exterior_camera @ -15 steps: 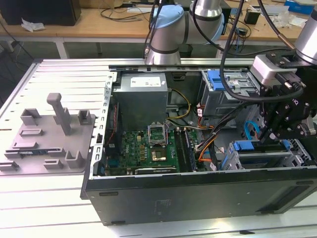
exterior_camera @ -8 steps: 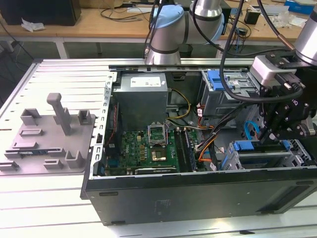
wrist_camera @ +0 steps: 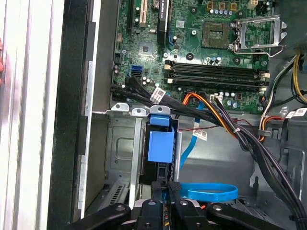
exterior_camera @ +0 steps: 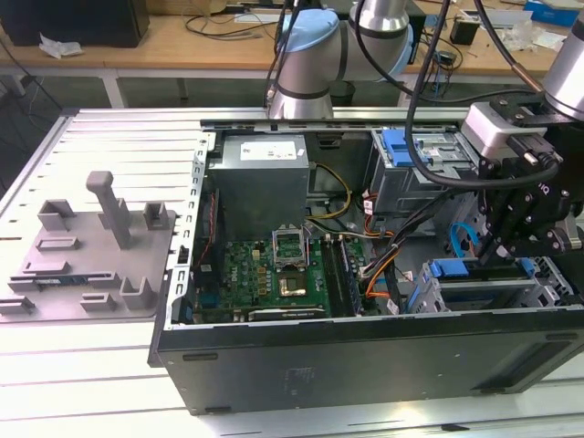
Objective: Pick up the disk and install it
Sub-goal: 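Insert the second disk wire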
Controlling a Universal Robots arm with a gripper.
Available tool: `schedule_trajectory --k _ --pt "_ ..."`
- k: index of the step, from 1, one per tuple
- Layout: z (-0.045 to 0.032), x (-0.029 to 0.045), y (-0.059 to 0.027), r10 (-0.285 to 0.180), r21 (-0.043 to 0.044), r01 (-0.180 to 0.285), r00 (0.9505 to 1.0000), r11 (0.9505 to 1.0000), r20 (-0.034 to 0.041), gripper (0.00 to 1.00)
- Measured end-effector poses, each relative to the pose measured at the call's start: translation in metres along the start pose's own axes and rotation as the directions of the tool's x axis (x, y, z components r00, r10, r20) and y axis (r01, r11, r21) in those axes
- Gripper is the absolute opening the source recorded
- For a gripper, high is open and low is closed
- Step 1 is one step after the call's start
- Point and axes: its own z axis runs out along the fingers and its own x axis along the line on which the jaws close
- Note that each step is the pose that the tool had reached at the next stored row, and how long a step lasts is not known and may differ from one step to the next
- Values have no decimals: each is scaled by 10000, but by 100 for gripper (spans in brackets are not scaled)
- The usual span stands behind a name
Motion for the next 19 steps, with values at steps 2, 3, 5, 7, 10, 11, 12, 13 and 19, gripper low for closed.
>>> schedule_trajectory --k 2,3,5,7,10,11,12,13,19 --pt "0 0 -5 1 1 -1 10000 10000 0 16" --pt "0 0 -6 -1 1 1 10000 10000 0 16" --pt "0 3 -6 -1 1 1 10000 10000 -1 16" --pt "-4 4 -6 -1 1 1 10000 10000 1 16" --pt "-29 5 -5 -1 1 1 10000 10000 0 29" --pt "-38 5 -5 -1 1 1 10000 10000 -1 29" --pt "-50 6 -5 -1 1 1 10000 10000 0 36" --pt "-81 6 -4 -1 1 1 10000 10000 1 36" --pt "-297 14 0 -1 1 1 10000 10000 0 36"
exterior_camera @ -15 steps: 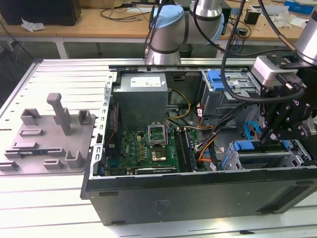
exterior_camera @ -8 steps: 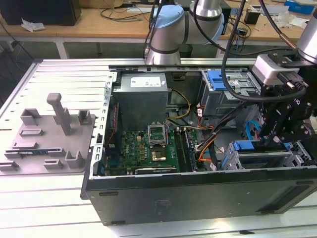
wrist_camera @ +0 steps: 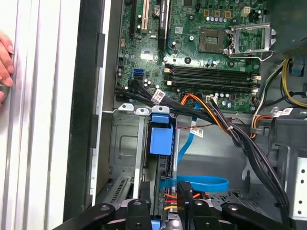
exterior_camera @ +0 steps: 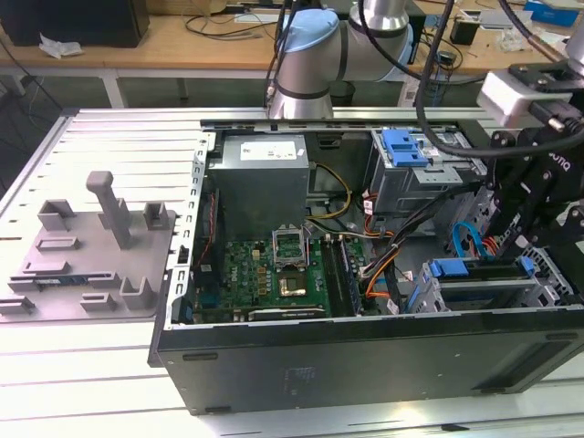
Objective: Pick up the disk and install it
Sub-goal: 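Insert the second disk wire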
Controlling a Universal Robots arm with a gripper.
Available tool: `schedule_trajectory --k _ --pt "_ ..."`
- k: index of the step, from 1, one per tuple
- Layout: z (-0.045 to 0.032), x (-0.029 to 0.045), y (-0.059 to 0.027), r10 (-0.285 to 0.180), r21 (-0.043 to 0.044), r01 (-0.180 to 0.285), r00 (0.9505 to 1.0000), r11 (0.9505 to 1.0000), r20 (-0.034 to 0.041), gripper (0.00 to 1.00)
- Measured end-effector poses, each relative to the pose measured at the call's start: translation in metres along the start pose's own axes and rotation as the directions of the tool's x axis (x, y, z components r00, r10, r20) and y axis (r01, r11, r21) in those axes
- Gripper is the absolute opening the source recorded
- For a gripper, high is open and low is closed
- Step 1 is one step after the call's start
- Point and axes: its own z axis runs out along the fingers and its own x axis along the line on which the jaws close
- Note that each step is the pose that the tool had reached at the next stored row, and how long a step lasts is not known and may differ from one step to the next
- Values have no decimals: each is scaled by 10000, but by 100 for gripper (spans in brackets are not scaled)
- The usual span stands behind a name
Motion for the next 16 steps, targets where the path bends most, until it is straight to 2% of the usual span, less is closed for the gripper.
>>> schedule_trajectory --k 2,5,9,13,16 --pt "-62 2 8 1 6 -1 10000 10000 0 36" --pt "-115 3 16 -5 17 5 10000 10000 -1 36" --pt "-161 3 39 -12 34 12 10000 10000 -1 35" --pt "-164 2 54 -19 35 19 10000 10000 -6 11" --pt "-164 2 54 -21 35 21 10000 10000 -6 11"
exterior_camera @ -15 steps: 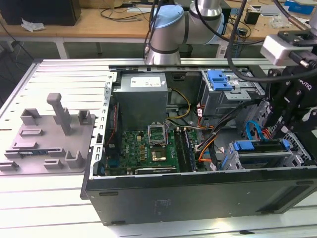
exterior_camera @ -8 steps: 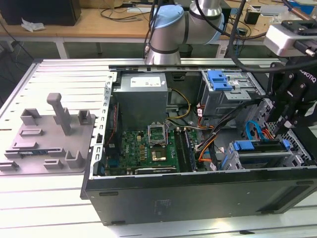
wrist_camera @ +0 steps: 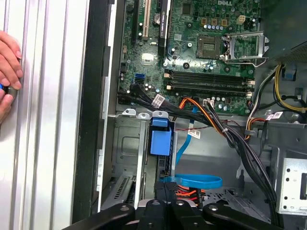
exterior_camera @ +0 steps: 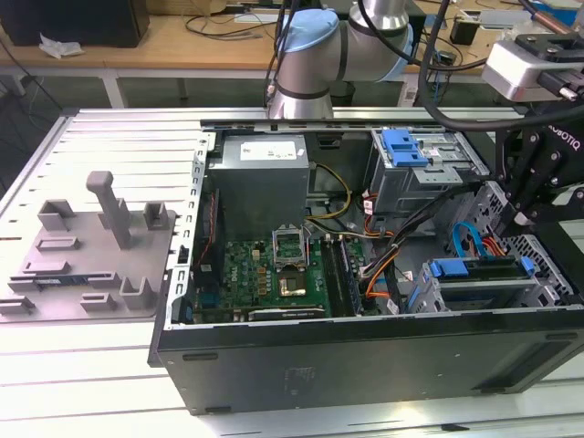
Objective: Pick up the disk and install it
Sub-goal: 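Insert the second disk wire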
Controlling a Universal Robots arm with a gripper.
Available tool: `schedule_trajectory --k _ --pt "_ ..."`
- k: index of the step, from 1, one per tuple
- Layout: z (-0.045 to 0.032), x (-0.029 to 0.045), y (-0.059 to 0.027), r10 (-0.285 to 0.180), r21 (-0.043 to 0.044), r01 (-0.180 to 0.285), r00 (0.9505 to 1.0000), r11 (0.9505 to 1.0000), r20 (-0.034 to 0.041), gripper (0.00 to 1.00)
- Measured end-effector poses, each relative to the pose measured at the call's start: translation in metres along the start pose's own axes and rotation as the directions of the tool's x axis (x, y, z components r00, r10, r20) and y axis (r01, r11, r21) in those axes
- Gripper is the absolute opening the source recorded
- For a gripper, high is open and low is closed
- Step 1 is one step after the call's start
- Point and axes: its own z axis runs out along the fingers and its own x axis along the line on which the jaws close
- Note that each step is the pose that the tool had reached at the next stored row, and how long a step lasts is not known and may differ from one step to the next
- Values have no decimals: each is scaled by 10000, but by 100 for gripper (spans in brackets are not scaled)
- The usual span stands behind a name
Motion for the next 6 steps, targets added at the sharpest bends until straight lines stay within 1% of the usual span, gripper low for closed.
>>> schedule_trajectory --k 6 --pt "0 0 0 -10 1 10 10000 10000 0 11"
